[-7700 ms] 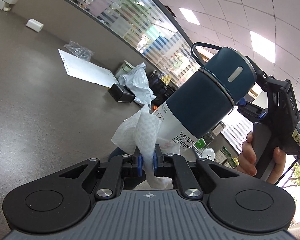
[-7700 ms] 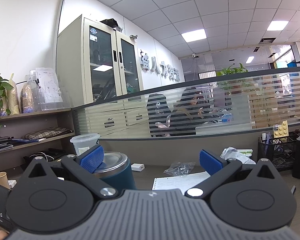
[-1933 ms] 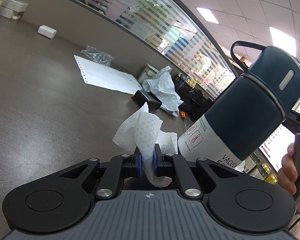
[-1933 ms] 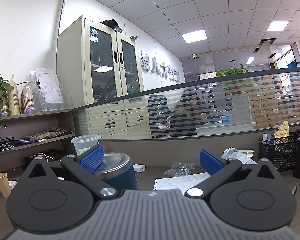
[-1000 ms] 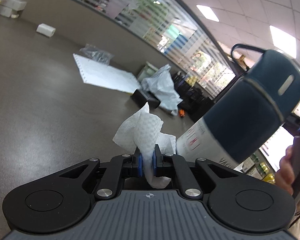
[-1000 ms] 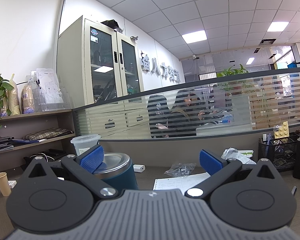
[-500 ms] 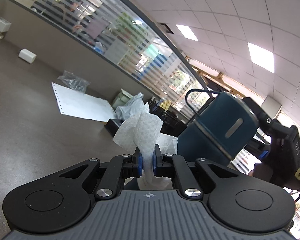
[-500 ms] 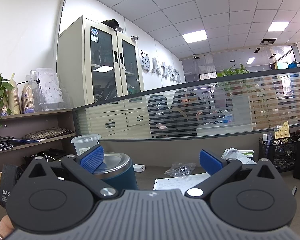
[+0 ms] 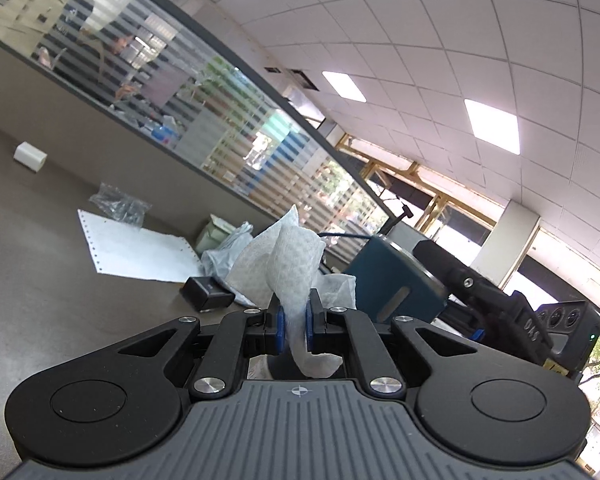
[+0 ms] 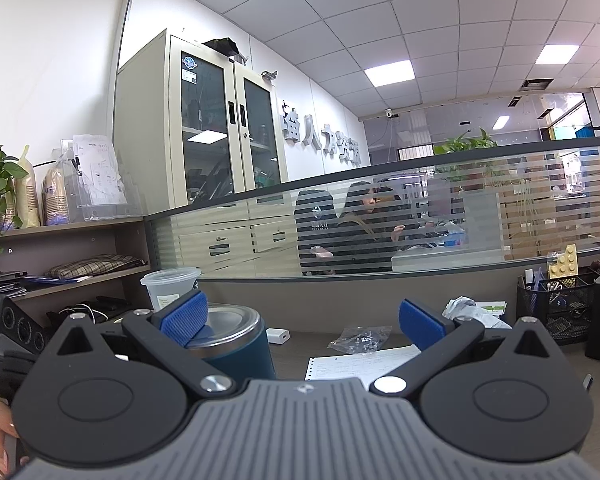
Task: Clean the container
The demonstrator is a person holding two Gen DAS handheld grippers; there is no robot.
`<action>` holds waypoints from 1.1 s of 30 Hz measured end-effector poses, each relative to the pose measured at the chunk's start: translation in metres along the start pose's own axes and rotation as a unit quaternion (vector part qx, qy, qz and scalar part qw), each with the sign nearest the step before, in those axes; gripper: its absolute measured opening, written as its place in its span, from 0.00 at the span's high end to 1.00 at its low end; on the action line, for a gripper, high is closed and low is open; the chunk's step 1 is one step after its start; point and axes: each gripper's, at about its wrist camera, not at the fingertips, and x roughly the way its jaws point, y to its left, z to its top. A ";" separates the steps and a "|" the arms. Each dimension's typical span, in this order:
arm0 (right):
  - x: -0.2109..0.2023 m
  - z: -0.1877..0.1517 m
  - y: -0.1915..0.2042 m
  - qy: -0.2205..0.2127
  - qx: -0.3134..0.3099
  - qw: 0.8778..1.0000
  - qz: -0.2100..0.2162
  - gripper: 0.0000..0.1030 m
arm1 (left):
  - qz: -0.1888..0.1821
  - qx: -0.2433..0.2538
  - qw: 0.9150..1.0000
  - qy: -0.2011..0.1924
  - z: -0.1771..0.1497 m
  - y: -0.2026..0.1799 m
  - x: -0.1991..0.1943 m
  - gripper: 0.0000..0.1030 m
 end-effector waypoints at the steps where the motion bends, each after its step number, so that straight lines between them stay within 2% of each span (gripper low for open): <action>1: 0.000 0.000 0.000 0.000 0.000 1.000 0.000 0.00 | -0.003 0.000 1.000 -0.003 0.001 -0.001 -0.001 0.89; 5: 0.001 0.000 0.001 0.000 0.000 1.000 -0.001 0.00 | -0.013 0.000 1.000 -0.017 0.005 -0.004 -0.006 0.88; 11: 0.000 -0.002 0.000 -0.001 -0.001 1.000 -0.001 0.00 | -0.022 -0.006 0.998 -0.060 0.016 -0.005 -0.018 0.88; 17: 0.000 -0.003 0.000 -0.001 0.000 1.000 0.000 0.00 | -0.058 -0.018 0.992 -0.106 0.023 -0.003 -0.035 0.88; 24: 0.002 -0.003 -0.001 -0.001 0.000 1.000 -0.001 0.00 | -0.054 -0.035 0.996 -0.066 0.015 -0.001 -0.006 0.88; 33: 0.004 -0.001 -0.004 -0.001 0.002 1.000 0.001 0.00 | -0.030 -0.023 0.998 -0.044 0.003 -0.003 0.006 0.88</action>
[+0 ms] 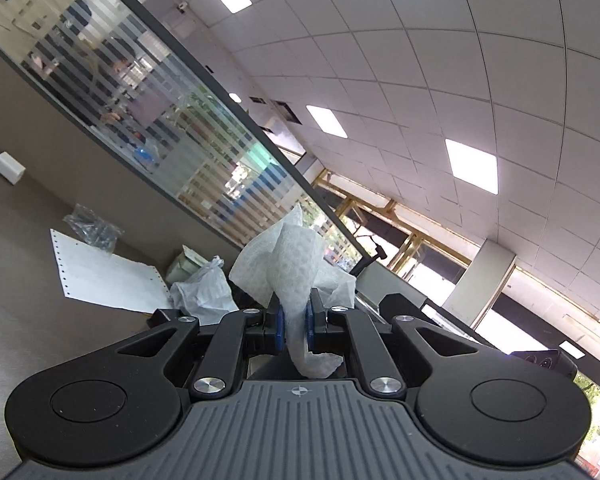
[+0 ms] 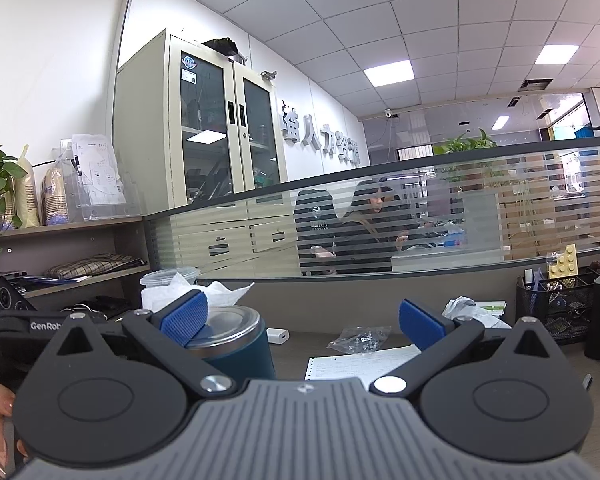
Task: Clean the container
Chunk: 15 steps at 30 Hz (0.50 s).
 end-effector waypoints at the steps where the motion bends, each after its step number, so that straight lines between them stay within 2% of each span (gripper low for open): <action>1: 0.000 0.000 0.000 0.000 0.000 1.000 0.000 0.00 | 0.002 0.002 1.000 0.002 0.000 0.001 0.001 0.88; 15: 0.000 0.001 0.001 0.004 -0.004 1.000 0.004 0.00 | -0.006 0.042 0.999 0.021 0.009 -0.001 0.006 0.88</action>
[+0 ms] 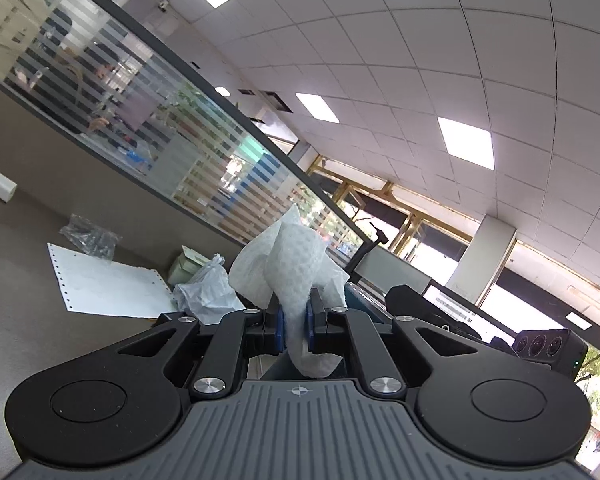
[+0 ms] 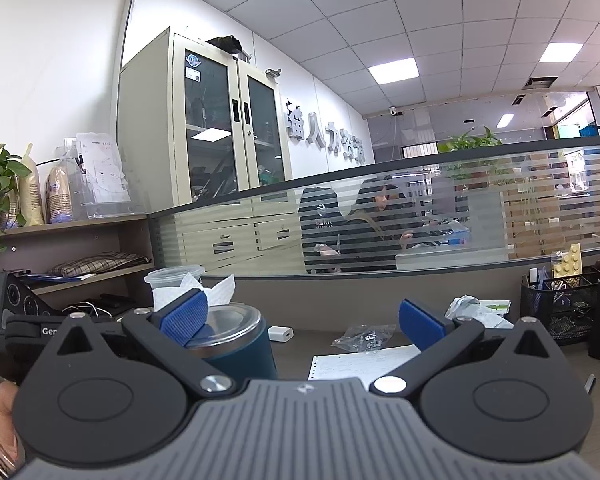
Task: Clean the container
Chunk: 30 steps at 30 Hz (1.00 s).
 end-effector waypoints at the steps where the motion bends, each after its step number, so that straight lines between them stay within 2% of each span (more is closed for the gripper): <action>1: 0.000 0.000 0.000 0.001 -0.001 1.000 0.000 0.00 | -0.001 0.003 1.000 0.003 0.001 0.000 0.001 0.88; 16: 0.001 -0.001 0.006 0.004 -0.009 1.000 0.011 0.00 | -0.002 0.035 0.999 0.025 0.003 -0.001 0.003 0.89; 30: 0.001 -0.002 0.005 0.003 -0.003 1.000 0.009 0.00 | -0.010 0.038 0.999 0.019 0.001 -0.002 -0.009 0.89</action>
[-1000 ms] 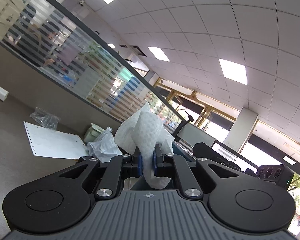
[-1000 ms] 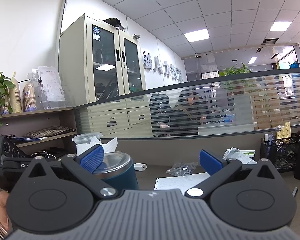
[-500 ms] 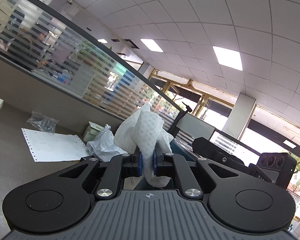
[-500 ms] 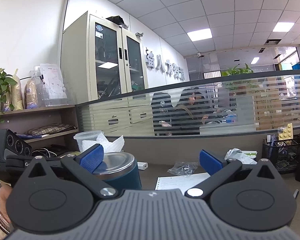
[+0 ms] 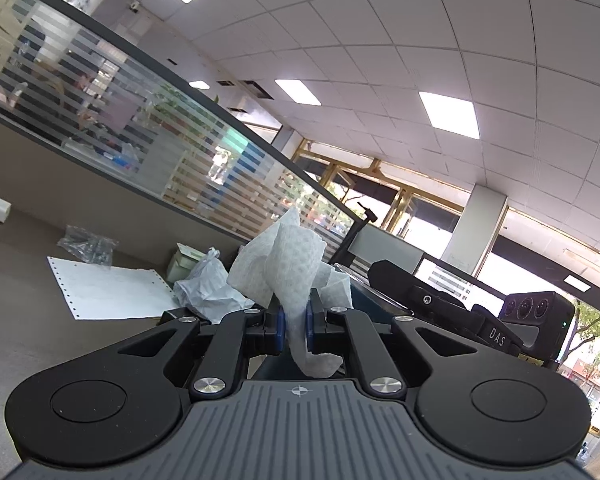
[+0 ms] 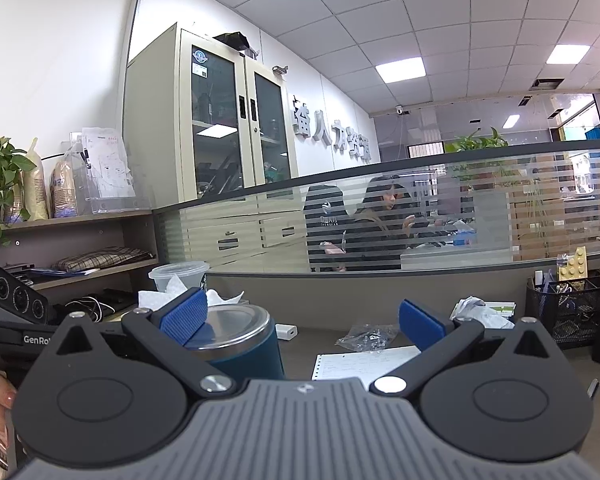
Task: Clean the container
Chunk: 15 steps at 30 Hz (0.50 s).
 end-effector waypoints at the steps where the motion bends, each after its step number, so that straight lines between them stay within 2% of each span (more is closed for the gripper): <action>1: 0.000 0.000 0.000 0.000 0.001 1.000 0.000 0.00 | -0.001 -0.003 1.000 -0.001 0.001 0.001 0.002 0.89; 9: 0.000 0.000 0.000 0.001 0.000 1.000 -0.001 0.00 | -0.011 -0.031 0.999 -0.005 0.003 0.009 0.017 0.88; 15: -0.001 -0.001 0.000 0.000 0.002 1.000 0.006 0.00 | 0.000 -0.021 1.000 -0.007 0.002 0.004 0.010 0.88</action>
